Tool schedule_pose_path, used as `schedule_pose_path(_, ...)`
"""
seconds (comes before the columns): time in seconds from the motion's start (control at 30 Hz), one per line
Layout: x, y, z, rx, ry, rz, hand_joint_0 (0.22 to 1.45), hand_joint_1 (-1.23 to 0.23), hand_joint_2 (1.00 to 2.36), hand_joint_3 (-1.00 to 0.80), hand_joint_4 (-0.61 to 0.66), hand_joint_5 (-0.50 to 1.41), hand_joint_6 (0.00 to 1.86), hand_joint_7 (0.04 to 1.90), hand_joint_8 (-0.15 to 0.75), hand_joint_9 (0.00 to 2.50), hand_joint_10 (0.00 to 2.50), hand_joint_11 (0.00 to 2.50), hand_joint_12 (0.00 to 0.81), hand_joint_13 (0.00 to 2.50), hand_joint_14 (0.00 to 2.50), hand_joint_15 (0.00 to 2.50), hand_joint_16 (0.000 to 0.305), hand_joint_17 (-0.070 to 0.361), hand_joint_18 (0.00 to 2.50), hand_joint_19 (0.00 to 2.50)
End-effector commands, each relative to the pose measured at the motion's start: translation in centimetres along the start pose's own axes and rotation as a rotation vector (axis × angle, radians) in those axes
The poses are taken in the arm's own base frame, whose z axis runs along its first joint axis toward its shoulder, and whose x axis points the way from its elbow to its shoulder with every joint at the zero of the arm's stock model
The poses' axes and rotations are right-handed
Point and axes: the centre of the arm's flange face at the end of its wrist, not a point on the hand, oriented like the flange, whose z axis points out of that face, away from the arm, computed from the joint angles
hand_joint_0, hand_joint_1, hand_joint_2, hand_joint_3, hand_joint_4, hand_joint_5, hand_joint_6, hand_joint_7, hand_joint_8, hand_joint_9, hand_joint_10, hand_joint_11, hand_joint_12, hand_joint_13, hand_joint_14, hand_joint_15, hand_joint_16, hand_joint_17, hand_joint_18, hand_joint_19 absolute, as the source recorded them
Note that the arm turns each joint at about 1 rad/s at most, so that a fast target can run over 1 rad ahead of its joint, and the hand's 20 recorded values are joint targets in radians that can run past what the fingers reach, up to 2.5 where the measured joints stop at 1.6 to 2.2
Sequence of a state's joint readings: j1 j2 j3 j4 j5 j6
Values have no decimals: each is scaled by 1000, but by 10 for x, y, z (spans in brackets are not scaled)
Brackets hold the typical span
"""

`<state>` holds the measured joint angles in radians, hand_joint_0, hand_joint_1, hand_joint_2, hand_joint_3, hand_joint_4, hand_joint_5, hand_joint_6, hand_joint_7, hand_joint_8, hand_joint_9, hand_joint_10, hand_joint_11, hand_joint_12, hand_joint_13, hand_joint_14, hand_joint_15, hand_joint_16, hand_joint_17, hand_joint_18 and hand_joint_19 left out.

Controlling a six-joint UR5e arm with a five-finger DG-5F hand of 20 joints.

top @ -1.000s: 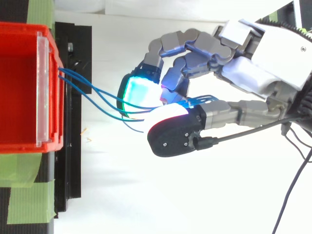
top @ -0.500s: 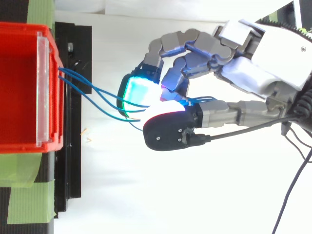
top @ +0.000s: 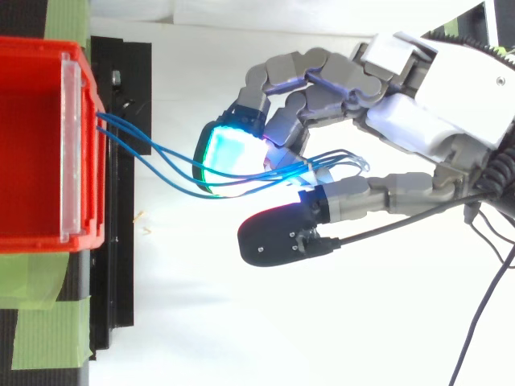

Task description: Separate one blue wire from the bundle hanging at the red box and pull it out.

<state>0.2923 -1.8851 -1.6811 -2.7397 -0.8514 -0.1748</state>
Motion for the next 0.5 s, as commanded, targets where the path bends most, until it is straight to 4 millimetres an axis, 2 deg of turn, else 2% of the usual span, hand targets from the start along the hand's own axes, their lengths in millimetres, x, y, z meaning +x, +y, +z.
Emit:
schedule_pose_path(0.0, 0, 1, 0, -1, 0, 1, 628, -836, 1003, -463, 242, -256, 832, 1046, 348, 576, 741, 1630, 348, 704, 976, 1526, 39, 88, 666, 903)
schedule_pose_path(0.13, 0, 0, 0, 0, 1, 0, 572, -742, 1000, -496, 262, -254, 829, 1046, 356, 604, 777, 1592, 361, 723, 1046, 1487, 40, 91, 698, 931)
schedule_pose_path(0.27, 0, 1, 0, -1, 0, 1, 569, -670, 1001, -494, 272, -251, 831, 1028, 353, 626, 823, 1565, 363, 741, 1095, 1455, 40, 91, 719, 939)
schedule_pose_path(0.4, 0, 0, 0, 1, 1, -1, 603, -643, 1008, -423, 268, -249, 835, 1015, 353, 640, 830, 1553, 352, 752, 1072, 1466, 39, 88, 728, 941)
schedule_pose_path(0.47, 0, 0, 0, 1, 1, -1, 646, -616, 1016, -324, 271, -247, 845, 1003, 353, 650, 875, 1514, 346, 770, 1066, 1460, 39, 87, 744, 939)
